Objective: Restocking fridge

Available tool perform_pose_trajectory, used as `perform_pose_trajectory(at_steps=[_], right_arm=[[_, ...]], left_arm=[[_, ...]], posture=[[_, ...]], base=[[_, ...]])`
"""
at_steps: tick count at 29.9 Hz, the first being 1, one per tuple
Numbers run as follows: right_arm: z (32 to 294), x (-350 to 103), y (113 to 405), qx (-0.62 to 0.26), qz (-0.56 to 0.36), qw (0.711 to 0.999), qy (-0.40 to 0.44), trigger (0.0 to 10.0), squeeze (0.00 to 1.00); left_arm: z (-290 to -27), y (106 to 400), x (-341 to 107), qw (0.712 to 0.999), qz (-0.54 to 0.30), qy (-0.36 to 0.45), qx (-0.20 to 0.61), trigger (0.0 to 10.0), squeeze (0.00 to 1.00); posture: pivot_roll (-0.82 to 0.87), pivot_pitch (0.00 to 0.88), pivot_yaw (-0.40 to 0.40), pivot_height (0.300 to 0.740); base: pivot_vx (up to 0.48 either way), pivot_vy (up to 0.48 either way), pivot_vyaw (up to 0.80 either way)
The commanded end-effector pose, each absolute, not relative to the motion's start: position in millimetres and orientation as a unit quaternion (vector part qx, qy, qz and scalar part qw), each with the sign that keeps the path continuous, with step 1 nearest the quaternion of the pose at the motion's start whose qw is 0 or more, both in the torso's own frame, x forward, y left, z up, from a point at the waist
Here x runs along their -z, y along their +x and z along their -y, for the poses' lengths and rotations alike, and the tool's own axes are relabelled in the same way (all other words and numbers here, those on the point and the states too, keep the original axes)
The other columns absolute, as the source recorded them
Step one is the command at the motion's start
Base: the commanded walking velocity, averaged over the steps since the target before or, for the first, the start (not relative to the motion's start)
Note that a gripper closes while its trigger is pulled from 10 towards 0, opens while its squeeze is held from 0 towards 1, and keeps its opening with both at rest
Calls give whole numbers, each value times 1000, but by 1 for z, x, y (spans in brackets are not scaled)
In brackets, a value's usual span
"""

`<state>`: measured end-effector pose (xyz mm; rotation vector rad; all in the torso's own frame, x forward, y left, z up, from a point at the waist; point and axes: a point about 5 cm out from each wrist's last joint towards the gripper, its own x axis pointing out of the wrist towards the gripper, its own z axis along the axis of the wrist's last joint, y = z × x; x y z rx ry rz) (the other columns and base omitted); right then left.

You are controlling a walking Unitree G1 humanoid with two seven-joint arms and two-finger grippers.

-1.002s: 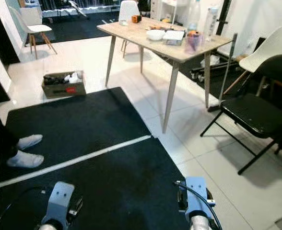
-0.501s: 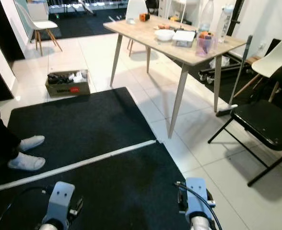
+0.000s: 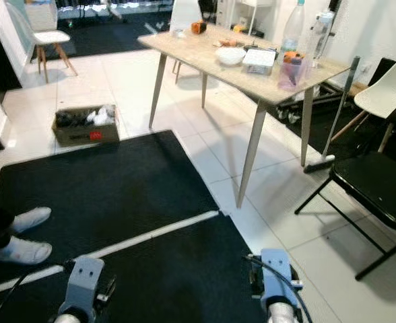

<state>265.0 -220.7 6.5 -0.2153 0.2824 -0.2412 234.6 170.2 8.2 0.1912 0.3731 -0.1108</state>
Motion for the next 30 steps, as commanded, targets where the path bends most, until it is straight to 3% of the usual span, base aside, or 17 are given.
perform_pose_trajectory(at_steps=[1,30], right_arm=[[223,-4,262,124,-146,976,-105,10000,0],[222,-3,261,126,-147,976,-98,10000,0]], left_arm=[[-171,233,-6,976,-191,96,54,10000,0],[-172,232,-6,975,-191,95,52,10000,0]], posture=[[-73,100,30,740],[-67,104,34,740]], base=[[480,0,0],[480,0,-14]])
